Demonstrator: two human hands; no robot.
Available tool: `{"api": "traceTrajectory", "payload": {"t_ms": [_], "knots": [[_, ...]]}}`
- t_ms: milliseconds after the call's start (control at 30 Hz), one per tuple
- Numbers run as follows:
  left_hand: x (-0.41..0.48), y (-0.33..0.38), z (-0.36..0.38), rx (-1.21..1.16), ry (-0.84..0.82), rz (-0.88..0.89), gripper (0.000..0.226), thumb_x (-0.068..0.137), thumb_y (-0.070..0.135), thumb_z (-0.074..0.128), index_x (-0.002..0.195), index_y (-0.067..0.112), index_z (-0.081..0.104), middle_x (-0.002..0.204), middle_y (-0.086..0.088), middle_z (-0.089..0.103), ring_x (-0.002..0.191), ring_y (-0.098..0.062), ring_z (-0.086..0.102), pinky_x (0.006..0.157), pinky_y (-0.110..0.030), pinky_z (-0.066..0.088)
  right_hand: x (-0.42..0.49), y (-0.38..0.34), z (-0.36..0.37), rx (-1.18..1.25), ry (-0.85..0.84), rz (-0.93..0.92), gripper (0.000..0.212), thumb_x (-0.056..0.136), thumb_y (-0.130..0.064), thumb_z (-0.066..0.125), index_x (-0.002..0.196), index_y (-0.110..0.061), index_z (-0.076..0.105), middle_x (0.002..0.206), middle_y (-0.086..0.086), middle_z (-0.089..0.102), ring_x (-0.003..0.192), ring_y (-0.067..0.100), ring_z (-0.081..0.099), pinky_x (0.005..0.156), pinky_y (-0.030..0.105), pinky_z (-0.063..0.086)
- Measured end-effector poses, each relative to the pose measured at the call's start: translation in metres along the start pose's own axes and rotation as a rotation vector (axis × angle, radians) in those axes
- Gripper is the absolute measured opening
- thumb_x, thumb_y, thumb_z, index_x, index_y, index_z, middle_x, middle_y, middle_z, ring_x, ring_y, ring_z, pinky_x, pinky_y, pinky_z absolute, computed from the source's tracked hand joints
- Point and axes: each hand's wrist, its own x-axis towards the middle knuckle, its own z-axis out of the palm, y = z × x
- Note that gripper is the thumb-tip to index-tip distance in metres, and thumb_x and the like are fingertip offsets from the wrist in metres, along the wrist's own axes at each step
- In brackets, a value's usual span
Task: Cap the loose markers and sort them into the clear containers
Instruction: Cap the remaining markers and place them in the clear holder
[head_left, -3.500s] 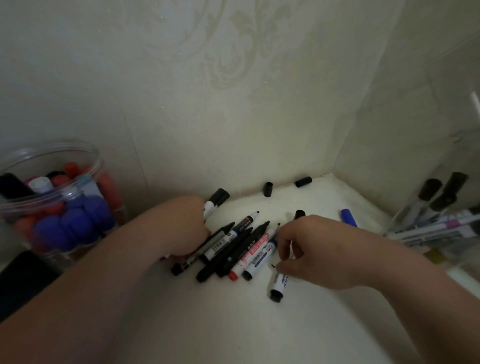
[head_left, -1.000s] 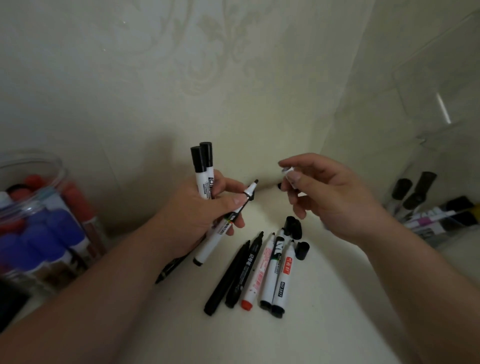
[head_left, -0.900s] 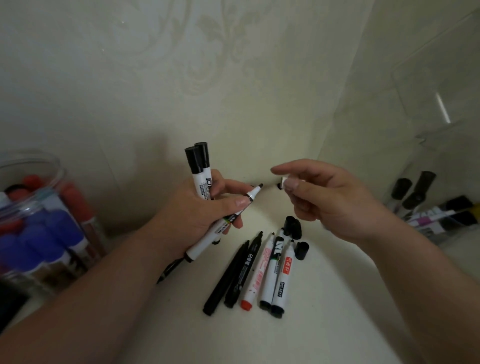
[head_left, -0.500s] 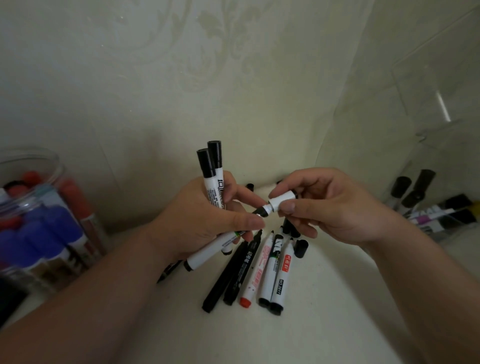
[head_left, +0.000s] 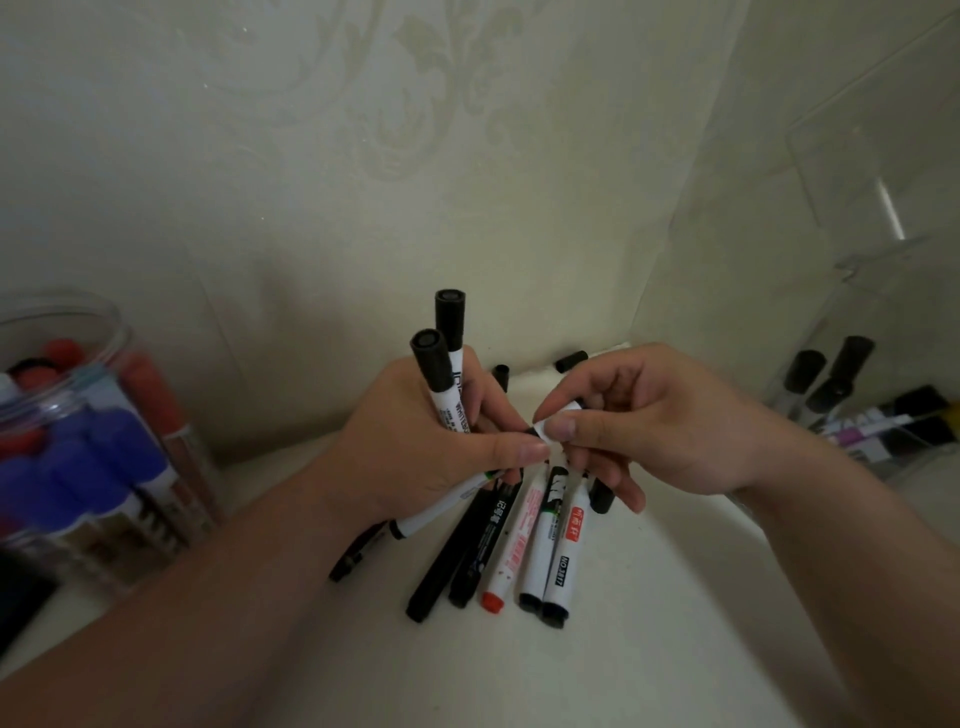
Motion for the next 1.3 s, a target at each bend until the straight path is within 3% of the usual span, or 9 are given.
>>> {"api": "traceTrajectory", "payload": {"t_ms": [100,200,333,433,633,833,1000,1167,1300], "knots": [[0.002,0.002,0.001,-0.021,0.033,-0.014,0.046,0.066,0.020,0.092,0.060,0.026,0.047,0.077,-0.011,0.073,0.061,-0.037,0.072,0.056,-0.040,0.057,0.002,0.000,0.002,0.021,0.038,-0.016,0.029,0.080,-0.023,0.071,0.093,0.004,0.068,0.061,0.016,0.062,0.041,0.025,0.050,0.038,0.025,0.045],[0.004,0.008,0.000,-0.071,-0.052,-0.179,0.027,0.072,0.032,0.078,0.061,0.024,0.054,0.084,-0.018,0.072,0.053,-0.029,0.064,0.046,-0.030,0.049,0.002,-0.006,0.000,0.090,0.107,-0.078,0.026,0.079,-0.018,0.070,0.090,0.005,0.067,0.059,0.017,0.060,0.041,0.023,0.048,0.037,0.023,0.041],[0.003,0.008,-0.001,-0.239,-0.181,-0.288,0.021,0.078,0.031,0.073,0.084,0.013,0.064,0.062,-0.011,0.065,0.036,-0.015,0.046,0.036,-0.021,0.038,0.002,-0.009,0.000,0.231,0.103,-0.101,0.010,0.081,-0.006,0.075,0.088,-0.001,0.070,0.060,0.017,0.059,0.041,0.020,0.048,0.036,0.020,0.037],[0.002,0.006,-0.001,-0.287,-0.207,-0.287,0.012,0.084,0.027,0.073,0.076,0.018,0.072,0.052,-0.005,0.056,0.034,-0.012,0.041,0.035,-0.019,0.033,0.002,-0.006,0.001,0.310,0.048,-0.079,0.011,0.080,-0.008,0.070,0.086,0.002,0.070,0.063,0.017,0.061,0.044,0.019,0.049,0.038,0.020,0.038],[0.001,0.007,0.000,-0.247,-0.210,-0.304,0.026,0.085,0.030,0.075,0.090,0.005,0.071,0.050,-0.007,0.053,0.033,-0.012,0.040,0.034,-0.020,0.034,-0.001,-0.010,0.000,0.130,0.097,-0.047,0.021,0.079,-0.021,0.073,0.075,-0.001,0.069,0.054,0.014,0.057,0.037,0.017,0.042,0.034,0.018,0.034],[-0.001,0.009,0.001,-0.102,-0.183,-0.271,0.029,0.075,0.035,0.071,0.083,0.008,0.072,0.052,-0.007,0.057,0.036,-0.012,0.046,0.038,-0.021,0.038,-0.003,-0.013,0.002,0.028,0.145,0.013,0.046,0.074,-0.033,0.072,0.081,0.012,0.064,0.046,0.010,0.050,0.033,0.016,0.035,0.036,0.015,0.028],[-0.001,0.004,-0.001,-0.176,-0.205,-0.267,0.042,0.079,0.035,0.072,0.094,-0.004,0.068,0.051,-0.005,0.054,0.035,-0.011,0.043,0.036,-0.019,0.037,-0.002,-0.016,0.004,0.032,0.125,-0.014,0.043,0.080,-0.029,0.068,0.081,0.013,0.063,0.042,0.001,0.039,0.036,0.010,0.029,0.038,0.015,0.023],[0.001,0.000,-0.005,-0.319,-0.297,-0.238,0.035,0.090,0.024,0.068,0.105,-0.008,0.066,0.051,-0.005,0.052,0.034,-0.010,0.041,0.037,-0.020,0.034,-0.006,-0.025,0.001,-0.001,0.076,-0.044,0.034,0.082,-0.029,0.070,0.077,0.004,0.067,0.049,0.012,0.052,0.033,0.017,0.040,0.034,0.017,0.032],[-0.003,-0.003,-0.013,-0.404,-0.333,-0.250,0.031,0.088,0.030,0.063,0.108,0.009,0.074,0.051,-0.005,0.048,0.034,-0.012,0.038,0.039,-0.023,0.031,-0.018,-0.038,-0.028,0.051,0.331,-0.176,0.015,0.077,-0.023,0.070,0.069,-0.010,0.072,0.048,0.009,0.053,0.033,0.017,0.042,0.032,0.018,0.034]]}}
